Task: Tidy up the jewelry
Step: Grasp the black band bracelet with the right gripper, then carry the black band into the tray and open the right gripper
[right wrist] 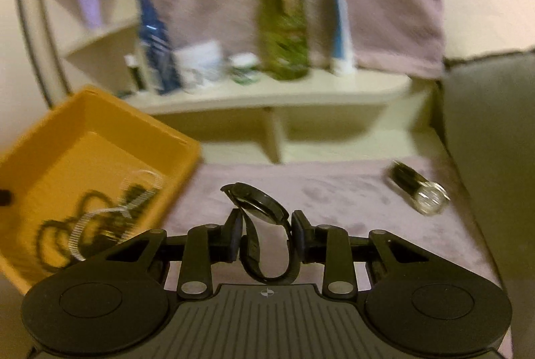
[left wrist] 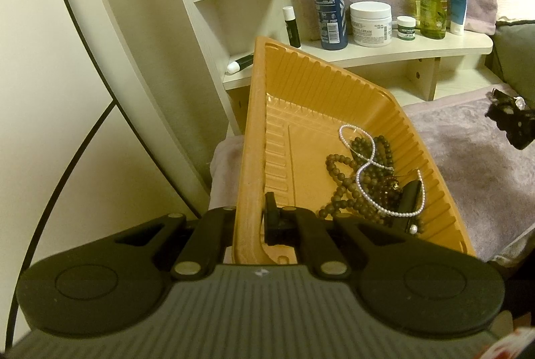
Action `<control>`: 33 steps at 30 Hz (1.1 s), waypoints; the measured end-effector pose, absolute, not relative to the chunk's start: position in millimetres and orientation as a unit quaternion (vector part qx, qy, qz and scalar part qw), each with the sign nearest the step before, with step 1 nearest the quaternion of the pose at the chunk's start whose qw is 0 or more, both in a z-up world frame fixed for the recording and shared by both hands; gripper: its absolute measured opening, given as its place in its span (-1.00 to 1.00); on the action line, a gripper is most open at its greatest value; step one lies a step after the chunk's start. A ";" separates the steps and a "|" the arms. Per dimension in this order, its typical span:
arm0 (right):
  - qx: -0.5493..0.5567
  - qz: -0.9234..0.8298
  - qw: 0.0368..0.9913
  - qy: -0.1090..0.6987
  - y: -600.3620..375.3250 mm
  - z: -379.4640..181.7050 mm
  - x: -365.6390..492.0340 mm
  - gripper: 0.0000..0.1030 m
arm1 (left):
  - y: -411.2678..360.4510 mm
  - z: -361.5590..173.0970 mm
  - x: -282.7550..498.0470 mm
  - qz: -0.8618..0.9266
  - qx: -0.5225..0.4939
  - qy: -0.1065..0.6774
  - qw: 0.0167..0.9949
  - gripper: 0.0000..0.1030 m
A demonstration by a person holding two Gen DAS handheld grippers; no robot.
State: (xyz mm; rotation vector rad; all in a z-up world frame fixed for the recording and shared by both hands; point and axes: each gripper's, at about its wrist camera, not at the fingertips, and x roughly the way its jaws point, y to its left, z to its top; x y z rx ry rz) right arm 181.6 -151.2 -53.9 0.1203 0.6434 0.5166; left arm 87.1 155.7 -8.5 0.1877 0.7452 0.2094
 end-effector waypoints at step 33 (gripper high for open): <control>0.040 0.433 0.840 0.325 -10.1 -37.6 178.1 -0.38 | 156.4 -7.7 87.7 0.101 0.088 0.363 0.922 -0.93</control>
